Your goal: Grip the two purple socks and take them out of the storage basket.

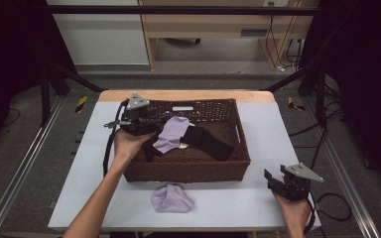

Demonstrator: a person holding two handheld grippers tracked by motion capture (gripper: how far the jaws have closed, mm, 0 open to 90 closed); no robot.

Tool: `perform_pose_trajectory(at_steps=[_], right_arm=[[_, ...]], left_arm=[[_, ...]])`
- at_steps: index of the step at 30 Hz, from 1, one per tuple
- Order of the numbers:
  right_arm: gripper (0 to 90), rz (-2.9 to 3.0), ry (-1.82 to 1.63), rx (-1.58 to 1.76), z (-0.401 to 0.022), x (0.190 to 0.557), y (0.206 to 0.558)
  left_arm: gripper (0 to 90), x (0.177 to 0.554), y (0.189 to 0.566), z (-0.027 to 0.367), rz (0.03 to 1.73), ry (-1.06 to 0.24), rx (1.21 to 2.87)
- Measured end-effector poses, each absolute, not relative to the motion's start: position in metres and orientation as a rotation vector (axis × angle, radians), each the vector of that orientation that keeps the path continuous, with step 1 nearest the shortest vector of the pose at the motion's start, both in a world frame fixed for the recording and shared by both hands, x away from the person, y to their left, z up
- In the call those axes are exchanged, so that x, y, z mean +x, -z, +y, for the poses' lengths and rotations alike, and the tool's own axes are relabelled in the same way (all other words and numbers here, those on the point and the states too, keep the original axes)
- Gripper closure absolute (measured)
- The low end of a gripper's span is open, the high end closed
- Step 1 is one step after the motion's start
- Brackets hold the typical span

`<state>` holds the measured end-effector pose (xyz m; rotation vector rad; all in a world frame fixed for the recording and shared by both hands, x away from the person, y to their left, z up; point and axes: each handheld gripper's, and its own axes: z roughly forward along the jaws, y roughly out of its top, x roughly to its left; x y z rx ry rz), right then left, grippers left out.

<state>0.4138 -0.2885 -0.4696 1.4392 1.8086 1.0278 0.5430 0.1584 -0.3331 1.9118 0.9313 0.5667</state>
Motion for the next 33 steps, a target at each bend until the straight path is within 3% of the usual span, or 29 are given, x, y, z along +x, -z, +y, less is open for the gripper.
perform_pose_trajectory(at_steps=[15, 33], right_arm=[[36.9, 1.814, -1.029, 1.445, -0.288, 0.414, 0.47], [37.2, 1.824, -1.022, 1.447, -0.286, 0.415, 0.471]], left_arm=[[48.9, 0.585, 0.376, 0.143, 1.024, -0.542, 2.049], [45.1, 0.595, 0.403, 0.132, 1.051, -0.463, 2.21]])
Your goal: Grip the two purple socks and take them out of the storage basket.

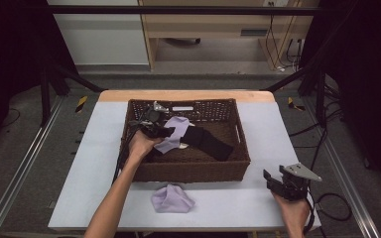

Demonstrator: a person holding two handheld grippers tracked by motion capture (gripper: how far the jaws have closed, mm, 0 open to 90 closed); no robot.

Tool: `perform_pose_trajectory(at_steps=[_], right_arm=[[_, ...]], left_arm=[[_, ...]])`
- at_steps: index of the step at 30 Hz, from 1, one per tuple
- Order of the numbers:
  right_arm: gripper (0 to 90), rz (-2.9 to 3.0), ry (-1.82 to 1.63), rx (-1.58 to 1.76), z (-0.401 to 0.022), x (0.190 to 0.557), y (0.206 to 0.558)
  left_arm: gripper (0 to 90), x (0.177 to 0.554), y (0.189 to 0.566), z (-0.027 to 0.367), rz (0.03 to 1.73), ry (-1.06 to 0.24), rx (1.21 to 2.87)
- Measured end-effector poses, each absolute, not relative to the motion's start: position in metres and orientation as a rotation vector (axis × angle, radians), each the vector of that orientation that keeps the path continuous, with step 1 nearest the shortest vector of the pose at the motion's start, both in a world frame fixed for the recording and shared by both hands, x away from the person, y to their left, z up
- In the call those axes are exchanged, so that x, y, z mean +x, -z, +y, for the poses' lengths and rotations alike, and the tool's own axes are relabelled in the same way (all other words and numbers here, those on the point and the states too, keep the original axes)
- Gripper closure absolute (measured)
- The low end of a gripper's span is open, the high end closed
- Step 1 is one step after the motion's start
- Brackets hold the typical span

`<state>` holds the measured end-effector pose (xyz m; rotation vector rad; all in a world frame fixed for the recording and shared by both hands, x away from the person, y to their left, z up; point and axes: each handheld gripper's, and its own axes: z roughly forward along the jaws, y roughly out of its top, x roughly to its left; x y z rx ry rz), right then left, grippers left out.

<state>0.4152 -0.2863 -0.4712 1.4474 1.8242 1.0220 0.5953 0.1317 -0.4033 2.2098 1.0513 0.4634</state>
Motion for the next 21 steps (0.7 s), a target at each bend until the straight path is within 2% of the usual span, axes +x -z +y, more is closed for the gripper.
perform_pose_trajectory(at_steps=[9, 12, 21], right_arm=[[37.2, 1.826, -1.021, 1.443, -0.286, 0.416, 0.472], [37.2, 1.826, -1.024, 1.446, -0.285, 0.416, 0.472], [36.9, 1.83, -1.015, 1.447, -0.286, 0.417, 0.472]], left_arm=[[46.5, 0.595, 0.41, 0.124, 1.004, -0.479, 2.286], [48.9, 0.596, 0.414, 0.121, 1.013, -0.43, 2.34], [49.6, 0.599, 0.419, 0.117, 1.003, -0.387, 2.403]])
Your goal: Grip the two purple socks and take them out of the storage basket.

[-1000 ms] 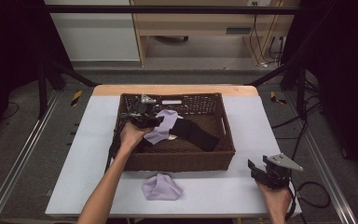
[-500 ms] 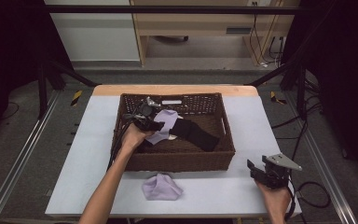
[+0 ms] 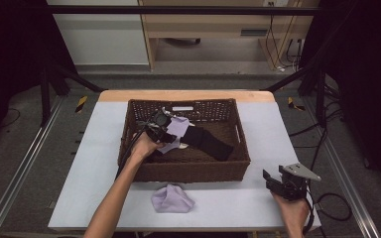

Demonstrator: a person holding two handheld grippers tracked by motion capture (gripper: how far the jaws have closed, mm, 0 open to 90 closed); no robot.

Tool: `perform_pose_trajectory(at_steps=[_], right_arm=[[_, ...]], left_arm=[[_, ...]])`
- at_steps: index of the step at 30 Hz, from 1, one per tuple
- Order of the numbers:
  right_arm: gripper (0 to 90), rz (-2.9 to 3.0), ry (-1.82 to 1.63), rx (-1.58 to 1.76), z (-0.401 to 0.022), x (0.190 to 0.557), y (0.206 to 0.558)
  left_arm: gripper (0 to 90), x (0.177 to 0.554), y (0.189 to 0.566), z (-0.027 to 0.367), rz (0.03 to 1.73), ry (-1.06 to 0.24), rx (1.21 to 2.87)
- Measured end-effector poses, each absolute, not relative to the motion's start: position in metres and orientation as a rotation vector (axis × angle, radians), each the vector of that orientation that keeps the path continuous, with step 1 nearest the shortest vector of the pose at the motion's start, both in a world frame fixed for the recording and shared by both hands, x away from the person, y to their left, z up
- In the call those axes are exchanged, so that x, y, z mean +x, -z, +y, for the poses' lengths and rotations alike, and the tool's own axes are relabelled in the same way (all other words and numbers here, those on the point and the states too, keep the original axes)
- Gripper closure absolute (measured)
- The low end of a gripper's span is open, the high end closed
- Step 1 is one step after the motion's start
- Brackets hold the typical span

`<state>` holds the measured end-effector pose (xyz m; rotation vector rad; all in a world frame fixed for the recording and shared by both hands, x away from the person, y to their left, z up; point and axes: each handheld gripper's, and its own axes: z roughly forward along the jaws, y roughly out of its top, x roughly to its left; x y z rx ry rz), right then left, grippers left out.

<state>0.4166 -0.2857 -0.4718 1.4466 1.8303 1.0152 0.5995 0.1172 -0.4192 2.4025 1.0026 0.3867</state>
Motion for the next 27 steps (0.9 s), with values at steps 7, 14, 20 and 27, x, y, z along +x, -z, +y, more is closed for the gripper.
perform_pose_trajectory(at_steps=[7, 14, 20, 27], right_arm=[[36.7, 1.824, -1.025, 1.455, -0.286, 0.416, 0.471], [36.9, 1.822, -1.021, 1.45, -0.286, 0.415, 0.471], [36.9, 1.821, -1.019, 1.451, -0.286, 0.416, 0.471], [36.9, 1.816, -1.02, 1.454, -0.288, 0.415, 0.471]], left_arm=[[57.9, 0.603, 0.425, 0.114, 1.025, -0.333, 2.484], [82.4, 0.603, 0.424, 0.115, 1.064, -0.31, 2.518], [83.7, 0.6, 0.416, 0.12, 1.079, -0.333, 2.434], [84.2, 0.594, 0.403, 0.128, 1.054, -0.389, 2.332]])
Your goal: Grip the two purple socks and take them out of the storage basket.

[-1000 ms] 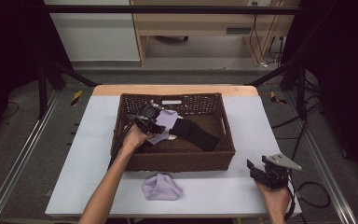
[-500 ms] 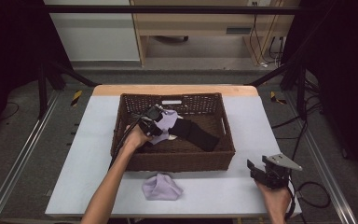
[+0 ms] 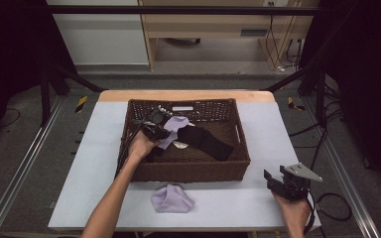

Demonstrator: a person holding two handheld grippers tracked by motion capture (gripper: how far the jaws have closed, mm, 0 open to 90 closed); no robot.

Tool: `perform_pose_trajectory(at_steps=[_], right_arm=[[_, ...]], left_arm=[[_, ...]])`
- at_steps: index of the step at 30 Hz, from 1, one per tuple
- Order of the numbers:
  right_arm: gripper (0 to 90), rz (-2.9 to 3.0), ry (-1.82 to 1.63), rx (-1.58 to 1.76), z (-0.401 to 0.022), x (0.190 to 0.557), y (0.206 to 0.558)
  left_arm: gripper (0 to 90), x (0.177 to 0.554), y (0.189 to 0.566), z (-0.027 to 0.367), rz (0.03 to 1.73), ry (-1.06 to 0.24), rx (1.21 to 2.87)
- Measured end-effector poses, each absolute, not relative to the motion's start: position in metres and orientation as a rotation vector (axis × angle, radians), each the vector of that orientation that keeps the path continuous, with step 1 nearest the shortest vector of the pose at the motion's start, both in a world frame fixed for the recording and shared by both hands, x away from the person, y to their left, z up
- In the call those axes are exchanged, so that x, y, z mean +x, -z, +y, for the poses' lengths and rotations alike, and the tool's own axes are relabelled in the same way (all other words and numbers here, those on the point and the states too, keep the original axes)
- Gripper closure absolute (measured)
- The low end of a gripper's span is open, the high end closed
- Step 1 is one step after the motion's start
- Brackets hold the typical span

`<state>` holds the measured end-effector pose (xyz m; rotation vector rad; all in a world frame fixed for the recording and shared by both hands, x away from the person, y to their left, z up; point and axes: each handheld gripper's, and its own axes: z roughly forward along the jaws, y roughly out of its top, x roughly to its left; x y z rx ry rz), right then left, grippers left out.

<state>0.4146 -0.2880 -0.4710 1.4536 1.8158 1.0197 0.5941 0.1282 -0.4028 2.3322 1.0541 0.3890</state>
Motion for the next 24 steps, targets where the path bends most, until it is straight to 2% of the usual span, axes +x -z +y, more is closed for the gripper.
perform_pose_trajectory(at_steps=[10, 24], right_arm=[[37.1, 1.809, -1.025, 1.449, -0.289, 0.414, 0.47], [37.2, 1.809, -1.021, 1.449, -0.288, 0.414, 0.47]], left_arm=[[85.1, 0.576, 0.378, 0.137, 1.01, -0.47, 2.171], [85.5, 0.519, 0.336, 0.151, 0.812, -0.51, 2.006]])
